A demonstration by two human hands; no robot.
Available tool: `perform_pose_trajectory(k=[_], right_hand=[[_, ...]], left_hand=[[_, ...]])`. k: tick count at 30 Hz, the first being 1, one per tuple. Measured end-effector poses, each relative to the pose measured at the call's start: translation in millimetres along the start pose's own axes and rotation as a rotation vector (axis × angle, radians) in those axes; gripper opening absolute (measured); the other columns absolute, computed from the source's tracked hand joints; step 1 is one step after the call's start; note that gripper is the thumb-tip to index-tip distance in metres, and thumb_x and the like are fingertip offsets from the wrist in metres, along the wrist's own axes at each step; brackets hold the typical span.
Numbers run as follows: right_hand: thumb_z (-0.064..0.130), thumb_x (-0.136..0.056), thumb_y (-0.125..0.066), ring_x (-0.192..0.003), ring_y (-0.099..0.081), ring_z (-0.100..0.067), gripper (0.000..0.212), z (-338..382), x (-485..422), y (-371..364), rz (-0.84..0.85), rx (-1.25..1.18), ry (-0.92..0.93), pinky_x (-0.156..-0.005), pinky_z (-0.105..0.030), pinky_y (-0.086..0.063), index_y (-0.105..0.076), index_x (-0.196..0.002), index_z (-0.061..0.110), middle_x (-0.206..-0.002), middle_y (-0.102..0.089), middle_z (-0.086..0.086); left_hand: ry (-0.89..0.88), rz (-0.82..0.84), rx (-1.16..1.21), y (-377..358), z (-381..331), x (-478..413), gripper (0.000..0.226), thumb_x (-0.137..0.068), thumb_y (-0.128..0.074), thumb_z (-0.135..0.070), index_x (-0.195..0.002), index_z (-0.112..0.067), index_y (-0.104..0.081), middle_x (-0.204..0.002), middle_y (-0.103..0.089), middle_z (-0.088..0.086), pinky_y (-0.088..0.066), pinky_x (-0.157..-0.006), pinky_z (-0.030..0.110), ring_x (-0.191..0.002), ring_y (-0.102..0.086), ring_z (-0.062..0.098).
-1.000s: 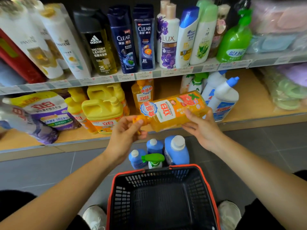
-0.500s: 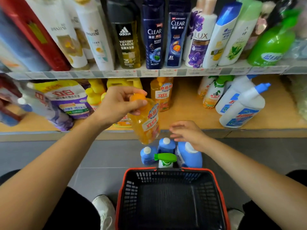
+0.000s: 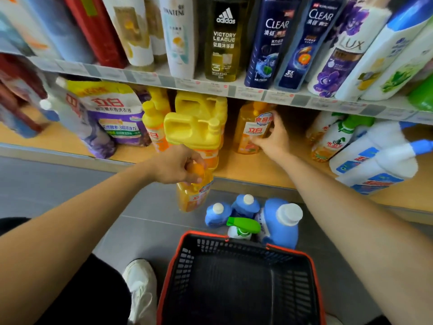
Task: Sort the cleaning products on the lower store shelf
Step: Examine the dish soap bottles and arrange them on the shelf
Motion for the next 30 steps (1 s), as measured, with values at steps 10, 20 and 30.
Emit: perform_pose_trajectory(k=[10, 20, 30], right_hand=[[0.021, -0.072, -0.09, -0.102, -0.062, -0.016, 0.07, -7, 33, -5, -0.21, -0.094, 0.108, -0.083, -0.032, -0.058, -0.055, -0.133, 0.017, -0.119, -0.059, -0.002], [0.017, -0.067, -0.093, -0.122, -0.059, -0.017, 0.091, -7, 10, -28, -0.092, -0.206, 0.006, -0.103, -0.047, -0.052, -0.043, -0.142, 0.024, -0.133, -0.061, 0.002], [0.011, -0.068, -0.091, -0.113, -0.063, -0.015, 0.077, -14, 49, 1, -0.049, -0.155, 0.154, -0.095, -0.038, -0.055, -0.052, -0.134, 0.018, -0.123, -0.064, 0.001]], left_hand=[[-0.007, 0.052, -0.226, -50, 37, -31, 0.043, -0.086, -0.079, -0.028, -0.126, -0.018, -0.067, -0.113, -0.069, 0.007, -0.041, -0.075, 0.026, -0.091, -0.053, 0.015], [0.021, 0.063, -0.167, -68, 60, -30, 0.046, -0.088, -0.077, -0.019, -0.132, -0.02, -0.064, -0.126, -0.066, 0.006, -0.046, -0.086, 0.029, -0.101, -0.055, 0.018], [0.046, -0.049, -0.389, -31, 41, -19, 0.053, -0.091, -0.072, -0.036, -0.14, -0.023, -0.056, -0.131, -0.066, 0.0, -0.051, -0.09, 0.032, -0.114, -0.062, 0.018]])
Point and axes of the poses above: each hand's wrist, its own x-axis away from the middle knuckle, its own y-axis out of the back of the hand, z = x × y, the point moved 4 cm from there along -x, towards the middle knuckle
